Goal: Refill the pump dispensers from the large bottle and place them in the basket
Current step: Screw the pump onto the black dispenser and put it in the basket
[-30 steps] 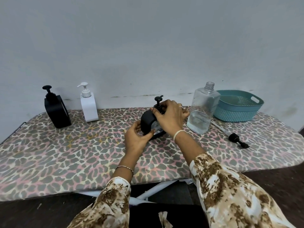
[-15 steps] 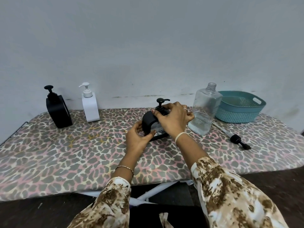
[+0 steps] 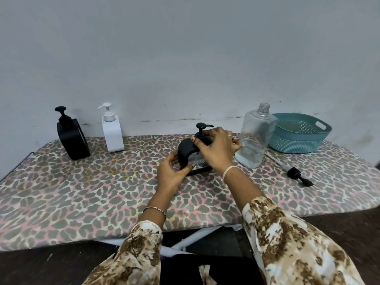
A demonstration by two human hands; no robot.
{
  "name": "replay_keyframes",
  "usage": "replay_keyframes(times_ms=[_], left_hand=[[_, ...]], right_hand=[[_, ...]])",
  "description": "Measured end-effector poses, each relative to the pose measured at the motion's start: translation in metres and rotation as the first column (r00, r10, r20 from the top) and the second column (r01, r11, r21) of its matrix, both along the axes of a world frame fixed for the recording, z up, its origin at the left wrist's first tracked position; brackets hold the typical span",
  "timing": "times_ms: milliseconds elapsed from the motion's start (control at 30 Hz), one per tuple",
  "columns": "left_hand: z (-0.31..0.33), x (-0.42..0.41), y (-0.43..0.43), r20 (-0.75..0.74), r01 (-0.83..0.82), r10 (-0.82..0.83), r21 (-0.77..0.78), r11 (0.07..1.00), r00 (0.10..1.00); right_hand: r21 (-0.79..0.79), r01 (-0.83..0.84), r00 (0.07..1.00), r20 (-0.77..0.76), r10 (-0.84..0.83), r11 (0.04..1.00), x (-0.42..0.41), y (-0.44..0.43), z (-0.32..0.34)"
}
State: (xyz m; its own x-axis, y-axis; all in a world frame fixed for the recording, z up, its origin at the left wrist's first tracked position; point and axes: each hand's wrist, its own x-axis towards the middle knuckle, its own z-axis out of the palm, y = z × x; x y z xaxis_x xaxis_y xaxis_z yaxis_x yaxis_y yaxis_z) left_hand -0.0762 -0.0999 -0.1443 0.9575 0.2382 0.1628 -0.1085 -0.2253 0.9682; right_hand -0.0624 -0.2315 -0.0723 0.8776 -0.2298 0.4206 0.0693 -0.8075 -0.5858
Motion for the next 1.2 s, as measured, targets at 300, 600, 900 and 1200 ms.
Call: replay_keyframes(times_ms=[300,600,900,1200], left_hand=[[0.004,-0.005,0.003,-0.028,0.048,-0.05,-0.06,0.997,0.998],[0.022,-0.034,-0.002,-0.062,0.251,-0.26,-0.129,0.959,0.964],[0.043,-0.052,-0.069,-0.044,0.381,-0.388,-0.115,0.917,0.921],[0.057,-0.052,-0.182,0.016,0.564,-0.572,0.146,0.813,0.82]], right_hand=[[0.177,-0.207,0.977,-0.005,0.211,0.962,-0.001,-0.006,-0.002],[0.401,-0.505,0.776,-0.179,0.605,0.765,-0.042,-0.061,0.019],[0.456,-0.442,0.843,-0.084,0.532,0.773,-0.077,-0.148,0.03],[0.431,-0.281,0.955,0.037,0.294,0.858,-0.083,-0.238,0.045]])
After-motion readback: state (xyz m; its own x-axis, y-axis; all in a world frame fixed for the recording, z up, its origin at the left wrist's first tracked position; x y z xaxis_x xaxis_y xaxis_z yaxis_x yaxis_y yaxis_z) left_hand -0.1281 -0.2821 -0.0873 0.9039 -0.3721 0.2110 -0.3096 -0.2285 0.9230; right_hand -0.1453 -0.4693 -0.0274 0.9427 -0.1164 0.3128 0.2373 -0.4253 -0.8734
